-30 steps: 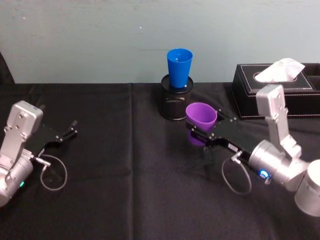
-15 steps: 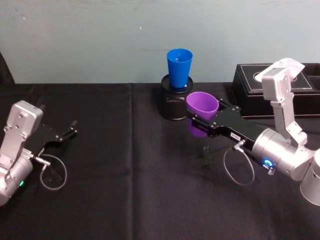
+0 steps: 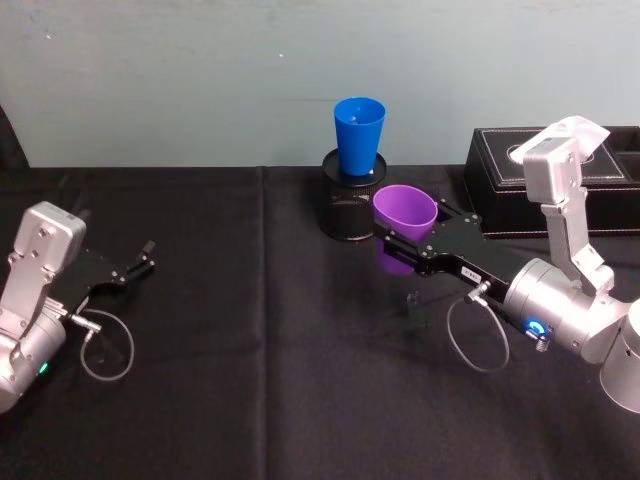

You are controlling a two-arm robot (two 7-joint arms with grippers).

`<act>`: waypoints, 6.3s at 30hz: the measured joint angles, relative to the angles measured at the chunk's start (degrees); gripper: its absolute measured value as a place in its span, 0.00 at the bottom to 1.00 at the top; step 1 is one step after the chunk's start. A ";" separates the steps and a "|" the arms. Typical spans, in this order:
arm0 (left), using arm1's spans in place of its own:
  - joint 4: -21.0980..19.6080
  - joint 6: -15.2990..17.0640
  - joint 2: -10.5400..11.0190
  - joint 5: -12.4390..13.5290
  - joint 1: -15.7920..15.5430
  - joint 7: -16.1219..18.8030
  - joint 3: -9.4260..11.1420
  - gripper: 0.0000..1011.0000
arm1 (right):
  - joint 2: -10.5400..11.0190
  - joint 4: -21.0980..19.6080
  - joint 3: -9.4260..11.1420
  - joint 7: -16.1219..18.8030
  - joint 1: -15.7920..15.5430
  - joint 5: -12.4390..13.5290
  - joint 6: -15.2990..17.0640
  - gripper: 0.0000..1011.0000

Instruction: Pick up one cup with a gripper and tap it against the other cup.

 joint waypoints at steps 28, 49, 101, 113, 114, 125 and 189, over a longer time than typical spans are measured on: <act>0.00 0.00 0.00 0.00 0.00 0.00 0.00 0.99 | -0.05 0.10 0.00 0.10 0.00 -0.06 -0.11 0.72; 0.00 0.00 0.00 0.00 0.00 0.00 0.00 0.99 | -0.05 0.10 0.00 0.10 0.00 -0.06 -0.11 0.72; 0.00 0.00 0.00 0.00 0.00 0.00 0.00 0.99 | -0.05 0.10 0.00 0.10 0.00 -0.06 -0.11 0.72; 0.00 0.00 0.00 0.00 0.00 0.00 0.00 0.99 | -0.05 0.10 0.00 0.10 0.00 -0.06 -0.11 0.72; 0.00 0.00 0.00 0.00 0.00 0.00 0.00 0.99 | -0.05 0.10 0.00 0.10 0.00 -0.06 -0.11 0.72; 0.00 0.00 0.00 0.00 0.00 0.00 0.00 0.99 | -0.05 0.10 0.00 0.10 0.00 -0.06 -0.11 0.72; 0.00 0.00 0.00 0.00 0.00 0.00 0.00 0.99 | -0.05 0.10 0.00 0.10 0.00 -0.06 -0.10 0.72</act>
